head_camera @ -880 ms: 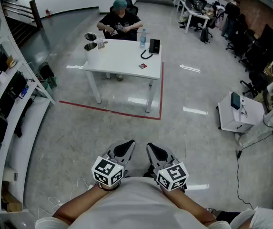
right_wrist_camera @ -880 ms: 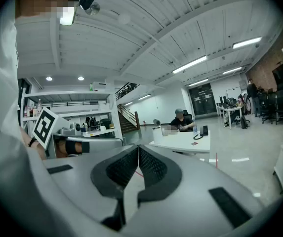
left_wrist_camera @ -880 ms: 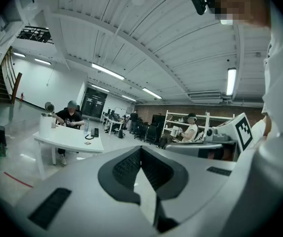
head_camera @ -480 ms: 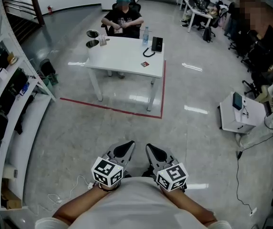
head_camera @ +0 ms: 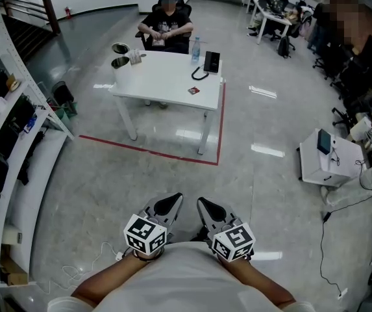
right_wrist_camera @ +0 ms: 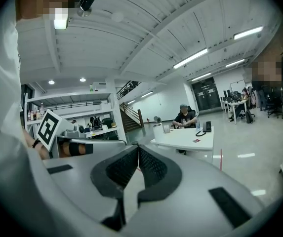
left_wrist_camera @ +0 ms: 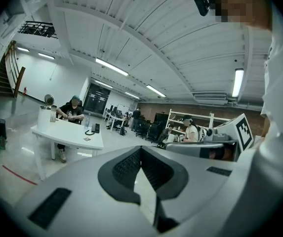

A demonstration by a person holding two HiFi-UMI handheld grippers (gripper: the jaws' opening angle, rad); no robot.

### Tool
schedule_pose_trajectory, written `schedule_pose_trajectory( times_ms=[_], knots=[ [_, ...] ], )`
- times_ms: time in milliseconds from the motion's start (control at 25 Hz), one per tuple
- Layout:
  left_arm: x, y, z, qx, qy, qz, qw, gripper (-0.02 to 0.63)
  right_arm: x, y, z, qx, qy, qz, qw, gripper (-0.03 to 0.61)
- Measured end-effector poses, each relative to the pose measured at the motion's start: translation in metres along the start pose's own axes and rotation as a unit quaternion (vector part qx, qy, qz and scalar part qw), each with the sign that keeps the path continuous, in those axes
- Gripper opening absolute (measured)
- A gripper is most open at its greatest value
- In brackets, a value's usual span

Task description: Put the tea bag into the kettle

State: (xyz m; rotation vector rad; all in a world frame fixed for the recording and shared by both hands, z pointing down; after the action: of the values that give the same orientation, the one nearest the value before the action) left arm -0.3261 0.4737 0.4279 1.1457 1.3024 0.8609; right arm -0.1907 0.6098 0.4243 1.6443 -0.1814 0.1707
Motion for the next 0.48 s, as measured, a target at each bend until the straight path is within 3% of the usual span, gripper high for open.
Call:
schedule_pose_trajectory(
  times_ms=[480],
  knots=[
    [0.01,0.018,0.143,0.009,-0.004,0.0,1.0,0.009,0.146,-0.037,0.018,0.001,-0.026,-0.005,1.0,0.014]
  ],
)
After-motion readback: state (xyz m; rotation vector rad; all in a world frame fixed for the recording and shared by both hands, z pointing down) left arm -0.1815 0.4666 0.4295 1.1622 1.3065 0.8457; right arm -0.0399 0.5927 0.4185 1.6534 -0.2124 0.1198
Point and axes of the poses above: the fingertips, and each gripper's own axes: z forward along the fingers, x to its right, y out of its underside, the point moved 10 cm from there along -z, backward along the fingers, and after that the axes turned 15 degrees about x, right-handed, at the moved point
